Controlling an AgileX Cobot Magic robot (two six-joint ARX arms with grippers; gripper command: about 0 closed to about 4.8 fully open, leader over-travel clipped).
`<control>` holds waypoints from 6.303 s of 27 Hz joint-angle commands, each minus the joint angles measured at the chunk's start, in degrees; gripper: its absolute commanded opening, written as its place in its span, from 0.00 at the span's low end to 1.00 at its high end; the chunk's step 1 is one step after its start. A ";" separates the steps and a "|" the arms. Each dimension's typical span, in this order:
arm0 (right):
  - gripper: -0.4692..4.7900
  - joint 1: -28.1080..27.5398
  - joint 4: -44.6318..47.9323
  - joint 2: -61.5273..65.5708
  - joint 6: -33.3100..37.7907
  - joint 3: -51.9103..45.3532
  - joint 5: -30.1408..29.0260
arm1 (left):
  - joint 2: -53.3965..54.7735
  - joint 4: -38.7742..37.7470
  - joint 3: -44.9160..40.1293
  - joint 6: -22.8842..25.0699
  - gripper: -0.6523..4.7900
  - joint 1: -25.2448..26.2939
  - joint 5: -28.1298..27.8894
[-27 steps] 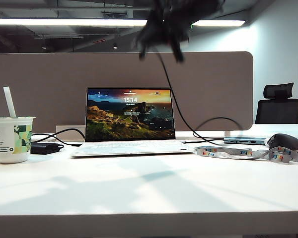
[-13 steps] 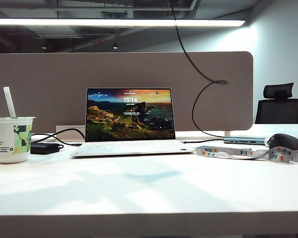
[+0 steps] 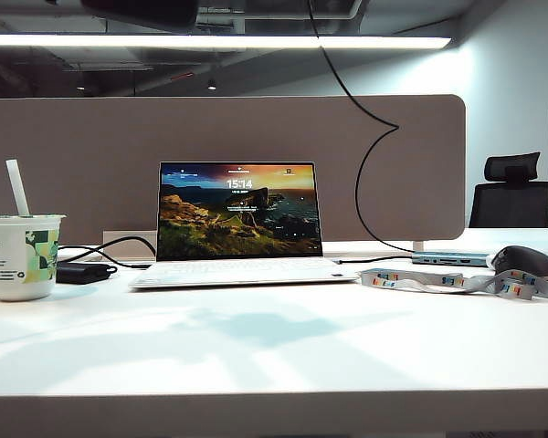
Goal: Pick up the black phone, pick up the charger plug, insert the charger plug into the phone's charging port, and finally place the connected phone back on the desk.
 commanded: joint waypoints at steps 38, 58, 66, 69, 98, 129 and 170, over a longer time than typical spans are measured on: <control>0.07 10.08 -31.67 -3.54 -34.93 0.26 1.79 | 2.78 10.97 0.55 -0.66 0.11 -2.67 8.33; 0.07 10.05 -30.05 -4.74 -34.71 0.31 1.60 | 2.78 9.90 0.52 -0.63 0.11 -2.67 8.33; 0.07 11.26 -29.90 -4.74 -34.73 0.28 1.84 | 2.78 9.90 0.52 -0.63 0.11 -2.67 8.31; 0.07 12.15 -29.90 -4.74 -34.73 0.28 2.08 | 2.78 9.90 0.52 -0.63 0.11 -2.67 8.28; 0.07 11.37 -31.89 -4.83 -35.47 0.28 4.17 | 2.78 9.90 0.52 -0.63 0.11 -2.67 8.31; 0.08 11.39 -42.29 -5.05 -48.04 0.28 9.75 | 2.75 10.80 0.52 -0.37 0.11 -2.67 7.34; 0.08 5.44 -43.85 -16.52 -43.41 0.31 35.06 | 24.06 -4.26 0.52 -8.81 0.11 -12.31 -14.80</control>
